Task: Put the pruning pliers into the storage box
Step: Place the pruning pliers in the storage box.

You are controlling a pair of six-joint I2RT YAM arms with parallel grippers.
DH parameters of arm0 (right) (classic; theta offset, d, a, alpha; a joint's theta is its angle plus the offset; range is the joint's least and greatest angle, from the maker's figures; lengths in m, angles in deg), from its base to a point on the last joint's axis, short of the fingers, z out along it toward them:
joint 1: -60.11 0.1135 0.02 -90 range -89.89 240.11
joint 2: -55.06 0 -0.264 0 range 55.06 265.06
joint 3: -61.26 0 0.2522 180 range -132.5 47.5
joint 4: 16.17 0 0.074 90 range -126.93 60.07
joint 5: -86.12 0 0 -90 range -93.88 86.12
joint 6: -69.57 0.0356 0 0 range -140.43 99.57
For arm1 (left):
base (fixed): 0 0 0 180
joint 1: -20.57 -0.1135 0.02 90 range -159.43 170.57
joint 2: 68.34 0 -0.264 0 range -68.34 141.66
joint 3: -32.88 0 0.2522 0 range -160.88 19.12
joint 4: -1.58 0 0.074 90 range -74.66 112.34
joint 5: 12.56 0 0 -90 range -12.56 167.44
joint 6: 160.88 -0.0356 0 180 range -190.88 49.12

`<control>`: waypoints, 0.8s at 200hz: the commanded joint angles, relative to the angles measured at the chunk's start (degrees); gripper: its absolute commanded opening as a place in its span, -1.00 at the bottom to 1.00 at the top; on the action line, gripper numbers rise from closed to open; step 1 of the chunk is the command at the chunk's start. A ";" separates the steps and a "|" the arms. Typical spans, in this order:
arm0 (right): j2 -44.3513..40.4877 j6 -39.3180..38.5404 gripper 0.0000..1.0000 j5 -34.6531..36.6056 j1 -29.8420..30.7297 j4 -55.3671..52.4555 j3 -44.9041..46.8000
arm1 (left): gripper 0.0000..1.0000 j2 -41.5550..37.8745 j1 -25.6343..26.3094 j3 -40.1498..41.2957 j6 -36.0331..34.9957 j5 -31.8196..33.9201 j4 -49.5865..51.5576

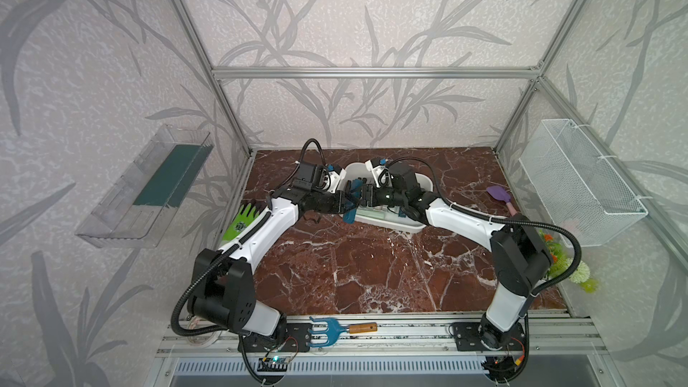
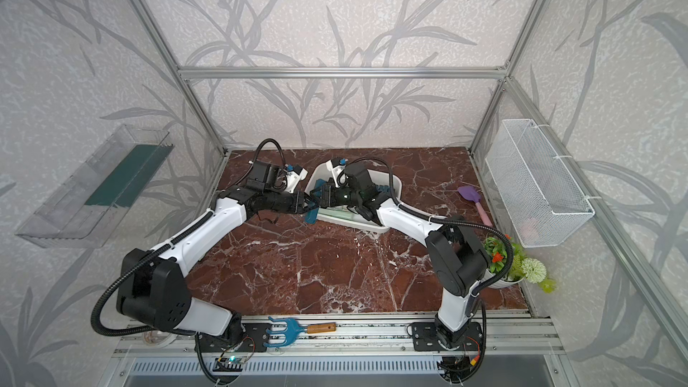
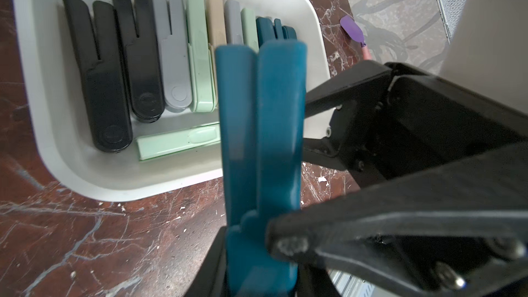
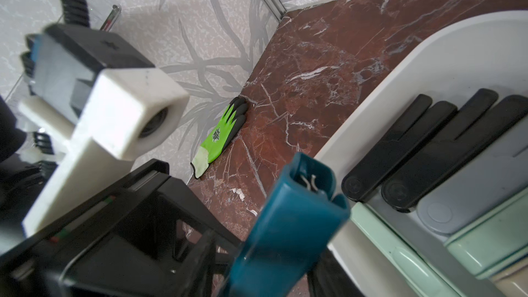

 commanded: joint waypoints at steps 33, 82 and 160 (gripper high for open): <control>-0.71 0.54 -0.12 0.72 0.37 -0.17 -0.49 | -1.00 0.61 1.36 -3.20 -1.84 -2.40 -2.19; -0.77 1.81 -0.78 1.01 -0.02 0.18 -0.22 | -1.00 1.42 1.44 -2.90 -1.22 -2.83 -3.53; -0.06 -0.65 -1.00 2.68 -1.16 -4.95 -2.16 | 0.27 -0.21 1.36 -3.26 -0.98 2.11 -1.45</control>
